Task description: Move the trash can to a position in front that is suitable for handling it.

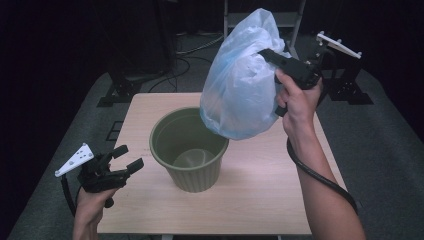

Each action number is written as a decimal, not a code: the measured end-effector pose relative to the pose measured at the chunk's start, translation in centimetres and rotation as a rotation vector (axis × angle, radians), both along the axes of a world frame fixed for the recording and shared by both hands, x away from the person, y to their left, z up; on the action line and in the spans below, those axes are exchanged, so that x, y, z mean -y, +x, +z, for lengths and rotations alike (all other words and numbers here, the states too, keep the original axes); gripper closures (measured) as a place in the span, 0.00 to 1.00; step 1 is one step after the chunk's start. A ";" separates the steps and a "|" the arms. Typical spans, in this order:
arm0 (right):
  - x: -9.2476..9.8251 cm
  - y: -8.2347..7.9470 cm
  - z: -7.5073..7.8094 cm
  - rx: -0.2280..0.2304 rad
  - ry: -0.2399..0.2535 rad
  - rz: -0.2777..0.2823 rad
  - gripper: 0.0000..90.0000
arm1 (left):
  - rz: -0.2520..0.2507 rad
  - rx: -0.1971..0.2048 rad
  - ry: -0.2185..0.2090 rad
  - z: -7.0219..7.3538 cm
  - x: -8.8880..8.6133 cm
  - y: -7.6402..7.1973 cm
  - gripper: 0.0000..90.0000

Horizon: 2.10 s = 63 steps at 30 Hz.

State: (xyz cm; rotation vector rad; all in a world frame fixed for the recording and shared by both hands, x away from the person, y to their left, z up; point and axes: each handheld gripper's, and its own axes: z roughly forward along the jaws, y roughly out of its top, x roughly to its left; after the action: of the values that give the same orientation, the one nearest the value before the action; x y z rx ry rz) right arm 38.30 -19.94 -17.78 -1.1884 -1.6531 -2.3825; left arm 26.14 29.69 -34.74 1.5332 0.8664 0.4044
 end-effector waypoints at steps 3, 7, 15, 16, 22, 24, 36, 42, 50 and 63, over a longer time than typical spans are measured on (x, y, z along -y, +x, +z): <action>1.2 0.0 -0.5 -0.009 -0.003 -0.026 0.99 | -0.001 -0.005 0.002 -0.1 0.2 0.1 0.12; 2.7 0.0 -1.1 -0.026 -0.003 -0.055 0.99 | -0.006 -0.012 0.007 -0.2 0.4 0.2 0.12; 5.6 0.1 -2.7 -0.059 0.011 -0.109 0.99 | -0.014 -0.017 0.011 -0.4 0.8 0.3 0.12; 5.8 0.2 -2.8 -0.059 0.012 -0.115 0.99 | -0.015 -0.017 0.012 -0.4 0.8 0.3 0.12; 6.5 0.3 -4.3 -0.081 0.008 -0.129 0.99 | -0.018 -0.016 0.010 -0.4 1.0 0.3 0.12; 6.5 0.4 -4.9 -0.094 0.001 -0.130 0.99 | -0.015 -0.015 0.010 -0.3 0.9 0.3 0.12; 6.4 1.3 -9.9 -0.178 -0.019 -0.131 0.99 | -0.016 -0.015 0.016 -0.3 0.8 0.3 0.12; 6.0 1.9 -12.2 -0.216 -0.039 -0.129 0.99 | -0.015 -0.019 0.014 -0.4 0.8 0.3 0.12; 5.3 2.6 -14.9 -0.261 -0.073 -0.114 0.99 | -0.018 -0.021 0.016 -0.5 0.9 0.4 0.12; 2.7 3.4 -19.8 -0.326 -0.136 -0.066 0.98 | -0.011 -0.021 0.013 -0.5 0.7 0.3 0.12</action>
State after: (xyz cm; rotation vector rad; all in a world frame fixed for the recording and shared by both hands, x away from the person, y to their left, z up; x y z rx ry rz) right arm 41.67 -22.67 -37.56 -1.5759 -1.7091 -1.9965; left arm 26.49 29.00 -35.27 1.5563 0.8731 0.3871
